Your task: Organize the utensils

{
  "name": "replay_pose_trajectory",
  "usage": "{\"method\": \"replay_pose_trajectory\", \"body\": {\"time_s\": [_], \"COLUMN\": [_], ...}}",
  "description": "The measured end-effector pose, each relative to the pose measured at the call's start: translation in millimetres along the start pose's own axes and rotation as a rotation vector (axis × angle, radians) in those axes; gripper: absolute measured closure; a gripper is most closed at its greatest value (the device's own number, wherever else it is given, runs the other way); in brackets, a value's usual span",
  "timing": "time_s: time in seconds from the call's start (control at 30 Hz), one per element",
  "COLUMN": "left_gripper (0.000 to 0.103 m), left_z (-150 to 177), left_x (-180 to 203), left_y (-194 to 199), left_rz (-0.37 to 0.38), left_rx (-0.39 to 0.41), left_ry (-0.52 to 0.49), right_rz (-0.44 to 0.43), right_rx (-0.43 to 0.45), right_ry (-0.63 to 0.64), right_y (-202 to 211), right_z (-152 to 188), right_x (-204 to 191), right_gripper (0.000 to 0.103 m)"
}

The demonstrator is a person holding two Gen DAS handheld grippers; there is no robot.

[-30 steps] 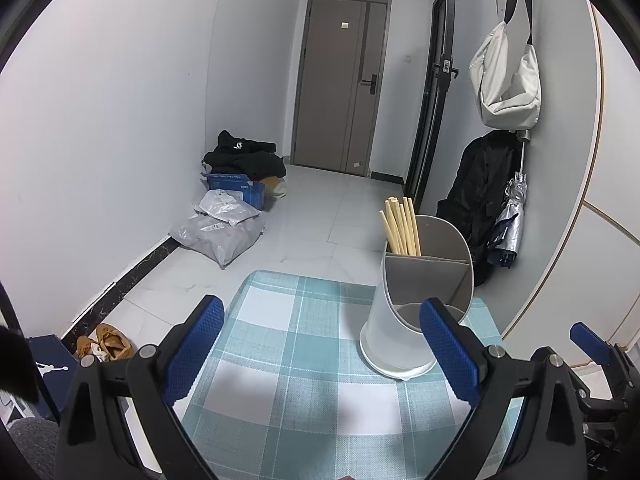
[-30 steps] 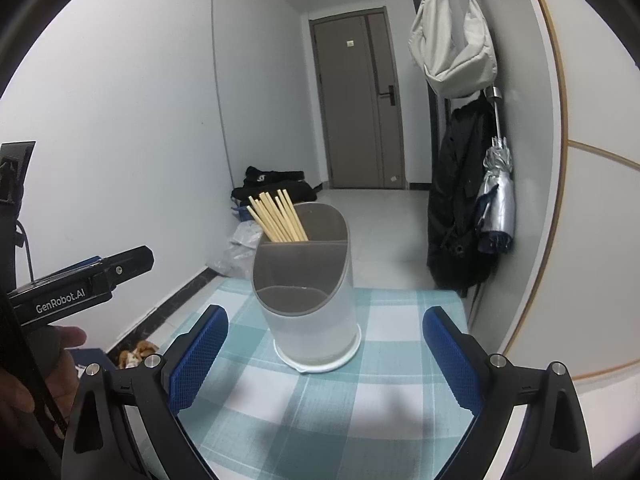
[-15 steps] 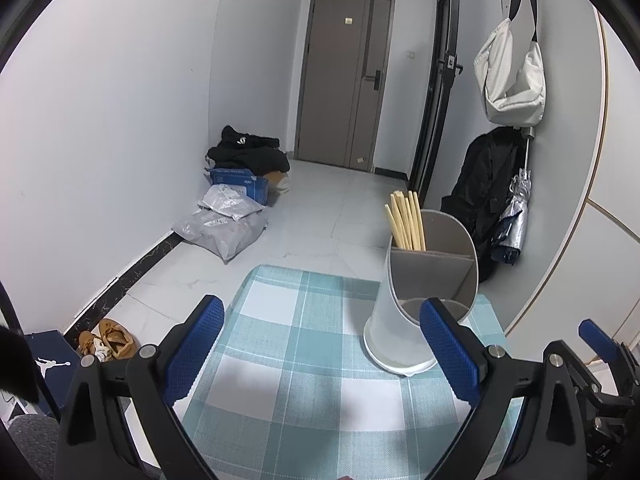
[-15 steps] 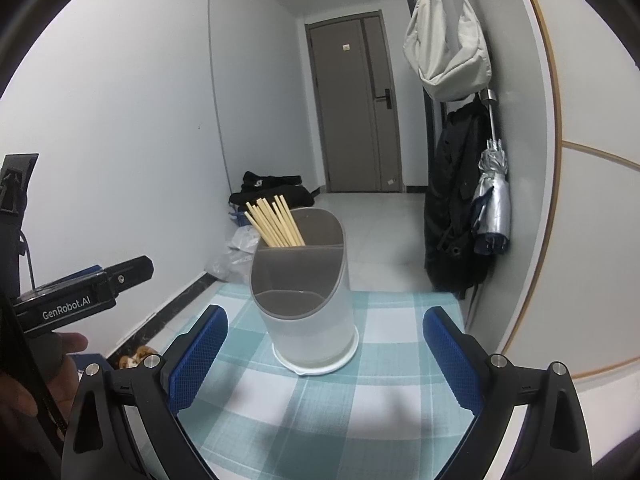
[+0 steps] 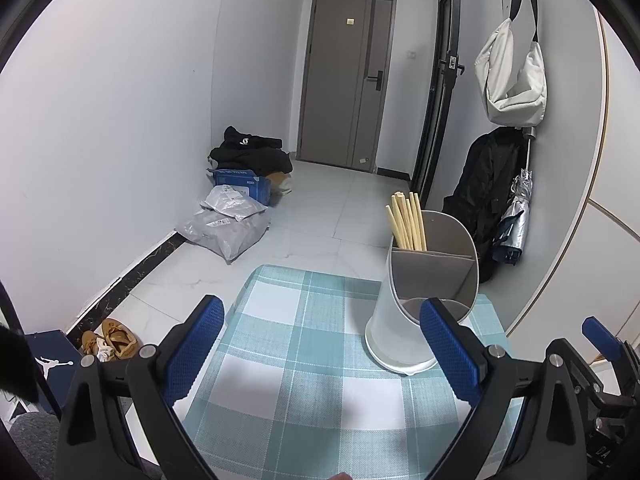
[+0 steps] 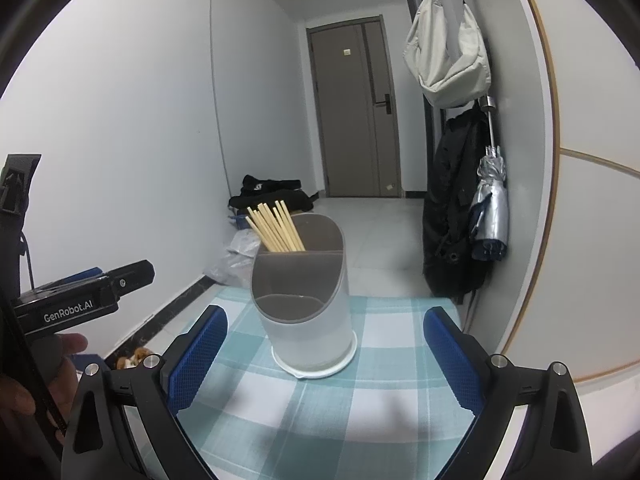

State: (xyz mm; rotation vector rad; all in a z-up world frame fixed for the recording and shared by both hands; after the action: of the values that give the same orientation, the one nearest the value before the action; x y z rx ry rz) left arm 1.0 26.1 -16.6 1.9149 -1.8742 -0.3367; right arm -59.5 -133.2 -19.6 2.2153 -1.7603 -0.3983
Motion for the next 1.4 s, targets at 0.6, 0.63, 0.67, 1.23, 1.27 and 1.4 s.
{"method": "replay_pose_trajectory", "body": {"time_s": [0.6,0.63,0.67,1.23,1.27,1.4], "left_gripper": [0.006,0.006,0.006,0.006,0.006,0.006], "left_z": [2.2,1.8,0.8,0.2,0.4,1.4], "left_x": [-5.0,-5.2,-5.7,-4.8,-4.2,-3.2], "left_y": [-2.9,-2.0,-1.0,-0.3,-0.3,-1.4], "left_rz": [-0.022,-0.022,-0.025,-0.038,-0.035,-0.041], "left_rx": [-0.033,-0.028,-0.02,-0.015,-0.018,-0.019], "left_ry": [0.026,0.027,0.028,0.016,0.013,0.002], "right_rz": [0.013,0.015,0.016,0.018,0.019,0.017], "right_rx": [-0.003,-0.001,-0.002,-0.004,-0.003,-0.004], "right_ry": [-0.005,-0.004,-0.003,0.005,0.006,0.005], "right_y": [-1.7,-1.5,-1.8,-1.5,-1.5,-2.4], "right_z": [1.7,1.7,1.6,2.9,2.9,3.1], "right_x": [0.2,-0.1,-0.5,-0.3,-0.3,-0.7], "right_gripper": [0.004,0.004,0.004,0.004,0.004,0.004]}}
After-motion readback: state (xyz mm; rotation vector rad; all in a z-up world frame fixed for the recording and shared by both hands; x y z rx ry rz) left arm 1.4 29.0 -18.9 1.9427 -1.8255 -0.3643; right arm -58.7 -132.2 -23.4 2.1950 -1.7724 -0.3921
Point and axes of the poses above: each gripper's, at about its wrist camera, not at the fingertips, and y roughly against the way its jaws point, x to its right, z to its underside, the point moved 7 cm from there along -y, roughly the way its jaws point, and after that the axes turned 3 degrees about x, right-handed, at the moved point
